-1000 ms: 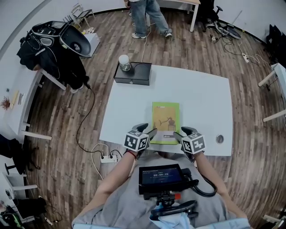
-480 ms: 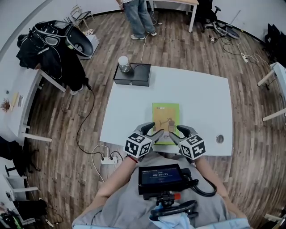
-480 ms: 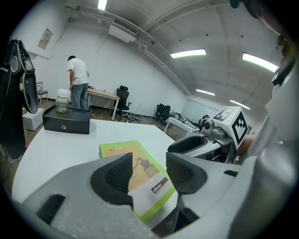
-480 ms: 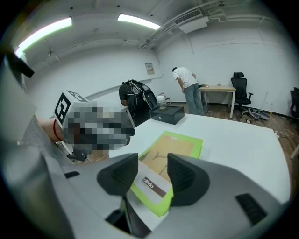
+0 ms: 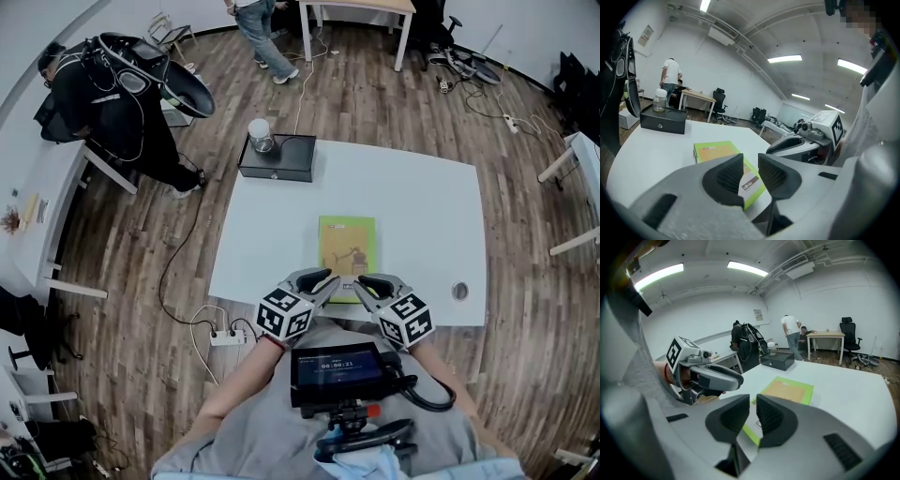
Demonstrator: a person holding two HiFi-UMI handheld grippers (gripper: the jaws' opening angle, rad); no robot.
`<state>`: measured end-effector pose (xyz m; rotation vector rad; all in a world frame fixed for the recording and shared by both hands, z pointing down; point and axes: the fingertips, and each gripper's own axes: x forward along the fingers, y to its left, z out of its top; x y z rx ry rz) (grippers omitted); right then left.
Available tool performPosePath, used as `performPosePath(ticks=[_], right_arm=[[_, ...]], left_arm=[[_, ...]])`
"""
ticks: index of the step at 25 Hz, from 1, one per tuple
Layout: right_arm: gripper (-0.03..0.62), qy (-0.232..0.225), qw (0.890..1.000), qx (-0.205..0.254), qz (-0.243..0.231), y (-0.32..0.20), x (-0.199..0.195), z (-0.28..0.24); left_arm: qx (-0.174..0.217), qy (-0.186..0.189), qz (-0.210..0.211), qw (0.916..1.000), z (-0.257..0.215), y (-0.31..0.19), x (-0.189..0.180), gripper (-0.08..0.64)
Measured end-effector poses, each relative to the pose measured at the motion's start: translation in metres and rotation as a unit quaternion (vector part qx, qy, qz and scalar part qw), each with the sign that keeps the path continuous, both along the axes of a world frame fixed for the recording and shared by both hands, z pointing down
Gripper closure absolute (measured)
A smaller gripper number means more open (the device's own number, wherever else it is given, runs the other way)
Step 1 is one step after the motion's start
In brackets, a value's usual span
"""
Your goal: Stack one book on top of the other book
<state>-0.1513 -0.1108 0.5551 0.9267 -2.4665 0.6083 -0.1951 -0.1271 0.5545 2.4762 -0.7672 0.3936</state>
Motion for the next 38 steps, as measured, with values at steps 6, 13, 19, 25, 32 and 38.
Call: performPosePath(ticks=[6, 13, 19, 25, 32, 38], right_arm=[[0.563, -0.016, 1.000, -0.007, -0.011, 0.005, -0.004, -0.002], [0.564, -0.020, 1.000, -0.003, -0.015, 0.010, -0.012, -0.003], [0.565, -0.017, 1.000, 0.001, -0.023, 0.012, -0.018, -0.005], [0.565, -0.013, 0.999, -0.006, -0.032, 0.015, -0.023, -0.001], [0.565, -0.009, 0.999, -0.005, -0.038, 0.016, -0.028, -0.007], [0.565, -0.008, 0.999, -0.007, -0.040, 0.016, -0.030, -0.003]], left_arm=[[-0.006, 0.011, 0.012, 0.9998, -0.001, 0.008, 0.010, 0.538], [-0.003, 0.014, 0.028, 0.9995, 0.001, 0.014, 0.019, 0.541], [-0.008, 0.021, 0.019, 0.9996, 0.001, 0.017, 0.015, 0.541], [-0.013, 0.016, 0.015, 0.9997, 0.007, 0.020, 0.011, 0.541], [-0.016, 0.017, 0.013, 0.9996, 0.003, 0.021, 0.006, 0.541], [-0.023, 0.016, 0.016, 0.9995, 0.008, 0.022, 0.007, 0.541]])
